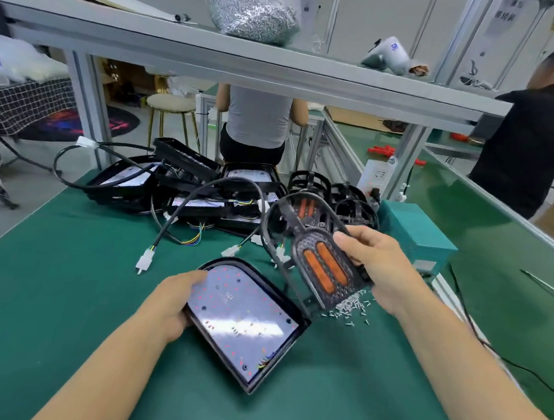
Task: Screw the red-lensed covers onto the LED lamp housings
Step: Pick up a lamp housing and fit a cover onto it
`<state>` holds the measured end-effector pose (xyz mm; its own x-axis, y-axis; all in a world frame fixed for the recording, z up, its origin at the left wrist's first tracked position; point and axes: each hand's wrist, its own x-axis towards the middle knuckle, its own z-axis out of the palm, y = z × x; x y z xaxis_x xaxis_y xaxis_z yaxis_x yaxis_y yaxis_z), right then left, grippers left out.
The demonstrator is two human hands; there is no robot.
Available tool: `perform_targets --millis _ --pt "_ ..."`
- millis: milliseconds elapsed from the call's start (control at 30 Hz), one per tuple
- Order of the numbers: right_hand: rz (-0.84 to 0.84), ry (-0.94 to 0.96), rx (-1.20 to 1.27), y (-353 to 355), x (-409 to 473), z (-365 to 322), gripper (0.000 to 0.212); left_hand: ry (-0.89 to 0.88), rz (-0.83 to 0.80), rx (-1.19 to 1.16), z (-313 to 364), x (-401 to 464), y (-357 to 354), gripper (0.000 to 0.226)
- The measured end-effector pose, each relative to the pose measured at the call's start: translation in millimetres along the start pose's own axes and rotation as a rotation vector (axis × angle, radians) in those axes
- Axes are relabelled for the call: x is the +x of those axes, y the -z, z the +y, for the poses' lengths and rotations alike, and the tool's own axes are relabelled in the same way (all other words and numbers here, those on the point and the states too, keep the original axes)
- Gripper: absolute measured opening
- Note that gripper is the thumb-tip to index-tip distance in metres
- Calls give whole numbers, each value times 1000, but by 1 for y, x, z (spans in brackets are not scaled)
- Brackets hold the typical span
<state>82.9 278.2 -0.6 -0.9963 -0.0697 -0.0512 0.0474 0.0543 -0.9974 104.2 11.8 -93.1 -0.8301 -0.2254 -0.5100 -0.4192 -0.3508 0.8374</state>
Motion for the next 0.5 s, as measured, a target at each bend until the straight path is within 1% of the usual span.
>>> perform_targets --millis 67,100,133,200,233,267,333,367,400,467,500 --pt "-48 -3 -23 -18 -11 2 0 14 -55 -112 -1 -5 -1 16" --pt "-40 26 -90 -28 -17 5 3 18 -92 -170 -3 -7 0 18" --pt "-14 79 -211 -38 -23 9 7 27 -129 -223 -4 -7 1 22" --pt "28 241 -464 -61 -38 16 18 52 -170 -302 -7 -7 2 29" --pt "23 335 -535 -73 -47 18 24 59 -174 -322 -7 -7 3 31" --pt "7 418 -572 -83 -55 20 29 61 -178 -336 -6 -8 3 32" --pt "-18 542 -622 -99 -67 24 26 58 -191 -346 -4 -10 4 32" --pt "-24 560 -614 -104 -69 25 23 60 -197 -350 -3 -11 4 32" --pt "-29 534 -575 -107 -69 25 22 63 -210 -352 -4 -12 5 31" --pt "-51 391 -486 -106 -60 23 21 62 -259 -343 -4 -16 6 35" --pt "-60 310 -486 -102 -53 23 18 66 -269 -342 -5 -18 7 38"
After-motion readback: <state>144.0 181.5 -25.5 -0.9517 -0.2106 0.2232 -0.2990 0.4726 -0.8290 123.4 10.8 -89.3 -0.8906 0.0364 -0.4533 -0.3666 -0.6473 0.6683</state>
